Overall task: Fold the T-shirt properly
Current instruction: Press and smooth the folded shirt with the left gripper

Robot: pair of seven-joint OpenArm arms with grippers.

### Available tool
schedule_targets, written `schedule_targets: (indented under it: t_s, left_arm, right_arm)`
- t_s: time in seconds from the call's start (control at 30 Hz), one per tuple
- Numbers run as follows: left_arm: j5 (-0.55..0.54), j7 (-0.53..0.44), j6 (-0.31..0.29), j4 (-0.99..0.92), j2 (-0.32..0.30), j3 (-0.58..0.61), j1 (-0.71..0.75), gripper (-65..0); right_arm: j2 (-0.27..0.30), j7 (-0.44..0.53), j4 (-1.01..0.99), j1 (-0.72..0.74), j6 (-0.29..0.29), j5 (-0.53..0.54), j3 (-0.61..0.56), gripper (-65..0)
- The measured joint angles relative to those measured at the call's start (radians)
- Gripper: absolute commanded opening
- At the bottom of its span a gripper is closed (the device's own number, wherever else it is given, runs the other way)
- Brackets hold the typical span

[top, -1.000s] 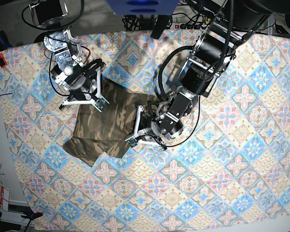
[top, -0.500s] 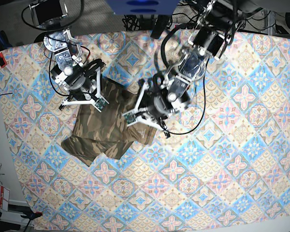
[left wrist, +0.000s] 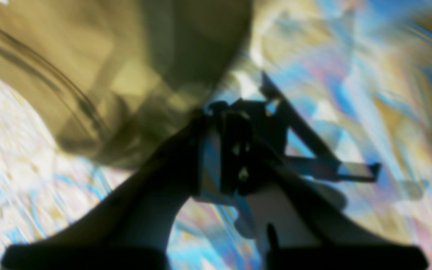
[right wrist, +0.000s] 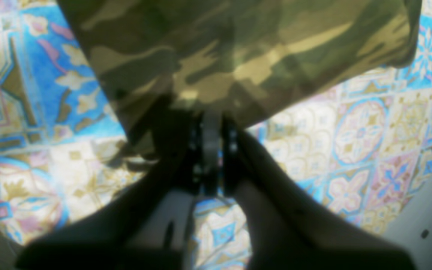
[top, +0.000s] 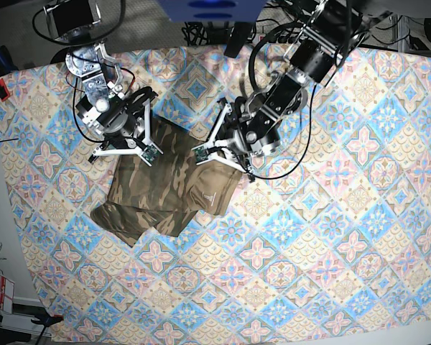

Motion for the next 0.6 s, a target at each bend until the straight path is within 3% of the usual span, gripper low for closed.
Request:
schedule_targets:
  t_s: [0.2,0.37,0.6]
  left_arm:
    - [-0.018,-0.16,-0.007,-0.244,0.101,-0.055,-0.122,-57.4]
    - [-0.018,-0.378,0.005,-0.61,0.212,-0.154,-0.294,-57.4]
    - [-0.022,-0.673,0.184,-0.959,0.222,-0.2,-0.452,-57.0]
  right_arm:
    - [0.001,-0.008,0.002,-0.045,0.002,0.003,0.005,-63.9]
    - [0.002,0.0,0.005,-0.06,0.0,-0.002,0.006,-63.9]
    - [0.001,-0.002,0.005,-0.085,0.0,-0.002,0.006,-63.9]
